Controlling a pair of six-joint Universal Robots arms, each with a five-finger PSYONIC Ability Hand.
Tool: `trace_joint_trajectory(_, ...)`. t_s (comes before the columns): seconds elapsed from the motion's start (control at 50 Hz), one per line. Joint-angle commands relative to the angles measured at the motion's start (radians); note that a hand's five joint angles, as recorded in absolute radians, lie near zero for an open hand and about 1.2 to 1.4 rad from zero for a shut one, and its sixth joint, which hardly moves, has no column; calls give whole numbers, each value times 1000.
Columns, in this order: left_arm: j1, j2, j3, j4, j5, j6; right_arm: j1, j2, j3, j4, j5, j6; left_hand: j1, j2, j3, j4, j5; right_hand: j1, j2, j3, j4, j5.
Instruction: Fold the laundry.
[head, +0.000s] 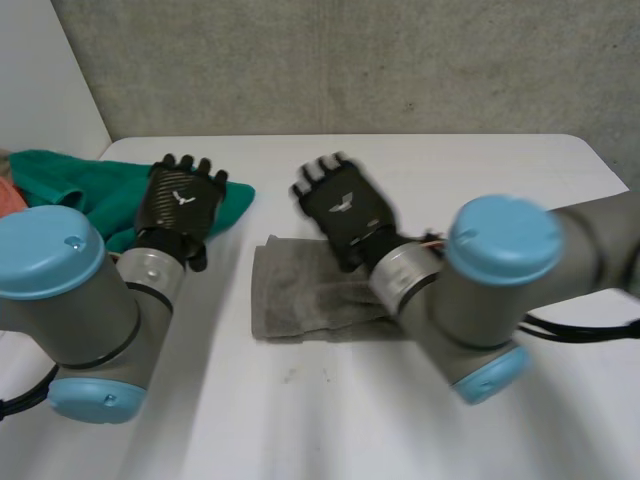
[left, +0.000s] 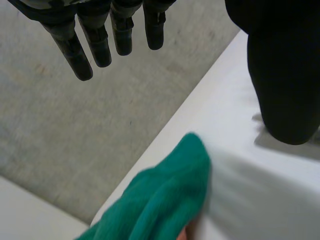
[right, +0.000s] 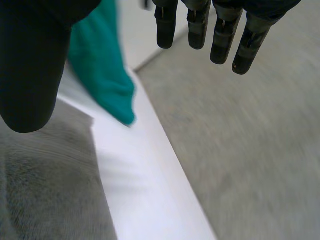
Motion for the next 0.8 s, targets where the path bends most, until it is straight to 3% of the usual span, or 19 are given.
trace_joint_trajectory(0.02,-64,-41,34,0,2,-11,-169,-135,110,165,29,310,-11,-26,-35,-25,-42,-26,-45,-39,-58,-66)
trace_joint_trajectory(0.14,-130,-112,72,0,0,-12,-306,-133,208,277,17,318,-11,-26,-35,-25,-42,-26,-45,-39,-58,-66)
trace_joint_trajectory(0.2,-137,-120,77,0,-2,-12,-341,-112,233,267,16,310,-11,-26,-35,-25,-42,98,79,86,66,58)
trace_joint_trajectory(0.28,-142,-126,77,0,-2,-14,-364,-50,242,236,8,290,-11,-26,-35,-25,-42,576,556,563,543,536)
trace_joint_trajectory(0.3,-142,-127,77,0,-3,-12,-369,-43,240,231,9,285,-11,-26,-35,-25,-42,1010,991,998,978,970)
trace_joint_trajectory(0.32,-144,-129,77,0,-5,-12,-372,-43,240,231,11,284,-11,-26,-35,-25,-42,1194,1175,1181,1162,1154)
trace_joint_trajectory(0.54,-151,-120,52,-13,-8,-23,-410,-130,302,222,6,169,-8,-23,-32,-22,-39,1196,1176,1183,1163,1156)
trace_joint_trajectory(0.64,-208,-118,61,-22,-3,-124,-402,-135,332,218,13,126,59,44,36,45,28,1196,1176,1183,1163,1156)
trace_joint_trajectory(0.7,-234,-114,66,-28,-2,-173,-401,-135,337,216,13,135,197,182,173,183,166,676,657,663,643,636)
trace_joint_trajectory(0.8,-256,-109,48,-98,-8,-212,-407,-133,348,205,13,141,380,364,356,365,348,612,593,600,580,573)
